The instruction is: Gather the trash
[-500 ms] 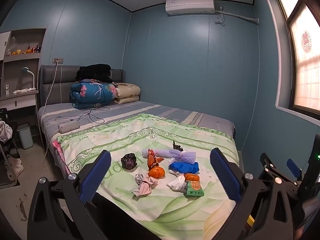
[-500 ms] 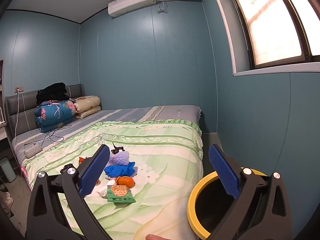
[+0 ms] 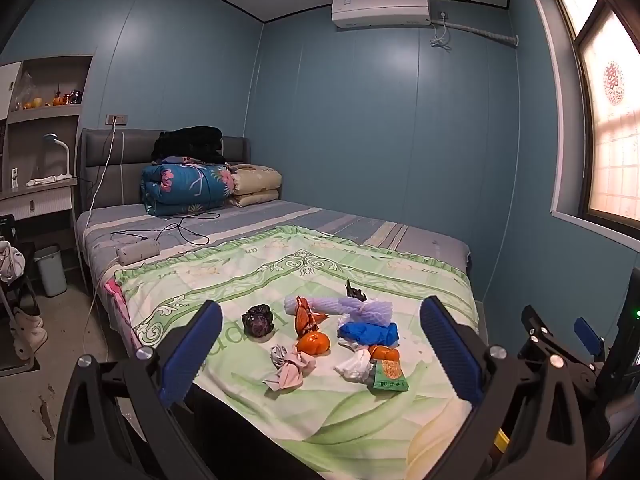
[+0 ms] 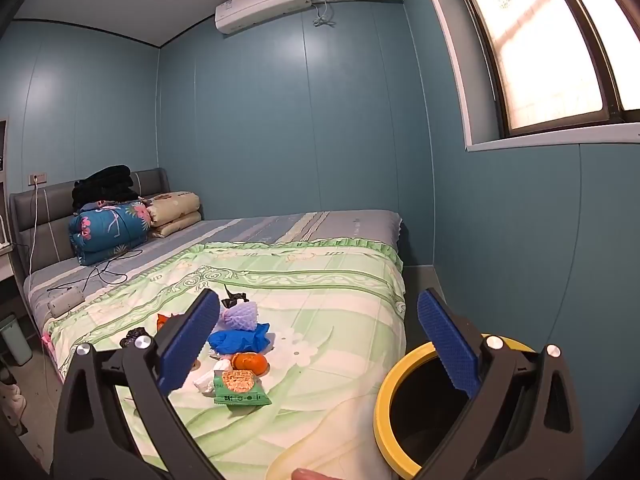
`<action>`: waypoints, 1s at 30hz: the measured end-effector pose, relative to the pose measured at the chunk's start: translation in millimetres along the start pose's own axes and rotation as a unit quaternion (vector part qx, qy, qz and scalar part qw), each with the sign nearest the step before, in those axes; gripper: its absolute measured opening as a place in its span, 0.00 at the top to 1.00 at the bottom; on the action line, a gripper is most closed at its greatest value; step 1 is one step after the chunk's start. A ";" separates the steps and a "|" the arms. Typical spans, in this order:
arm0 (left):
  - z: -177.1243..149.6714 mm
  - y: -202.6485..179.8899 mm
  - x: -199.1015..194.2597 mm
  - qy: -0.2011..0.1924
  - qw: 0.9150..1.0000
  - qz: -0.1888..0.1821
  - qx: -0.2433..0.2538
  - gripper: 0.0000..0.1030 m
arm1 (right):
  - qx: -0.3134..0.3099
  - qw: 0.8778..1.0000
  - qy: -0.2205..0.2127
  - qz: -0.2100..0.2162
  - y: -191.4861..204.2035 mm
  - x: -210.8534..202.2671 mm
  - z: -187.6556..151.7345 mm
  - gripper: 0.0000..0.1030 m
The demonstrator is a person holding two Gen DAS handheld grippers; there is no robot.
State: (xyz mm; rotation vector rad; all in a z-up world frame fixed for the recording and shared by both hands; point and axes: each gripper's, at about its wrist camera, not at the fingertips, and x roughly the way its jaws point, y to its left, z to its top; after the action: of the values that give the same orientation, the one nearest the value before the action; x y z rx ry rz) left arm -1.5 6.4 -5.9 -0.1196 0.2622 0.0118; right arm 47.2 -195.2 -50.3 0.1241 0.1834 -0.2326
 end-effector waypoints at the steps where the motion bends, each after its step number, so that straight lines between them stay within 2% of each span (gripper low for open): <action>1: 1.0 -0.4 -0.2 0.000 1.000 0.000 -0.001 0.07 | 0.000 1.000 0.000 0.000 0.1 0.0 0.0 0.08; 30: 1.7 -4.6 2.3 0.001 1.000 0.001 0.002 0.07 | 0.003 1.000 0.002 -0.001 -0.9 0.0 -0.6 0.08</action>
State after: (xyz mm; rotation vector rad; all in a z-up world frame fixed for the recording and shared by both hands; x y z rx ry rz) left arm 1.3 2.0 -4.3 -0.1162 0.2645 0.0127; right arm 46.9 -196.0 -50.9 0.1313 0.1864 -0.2342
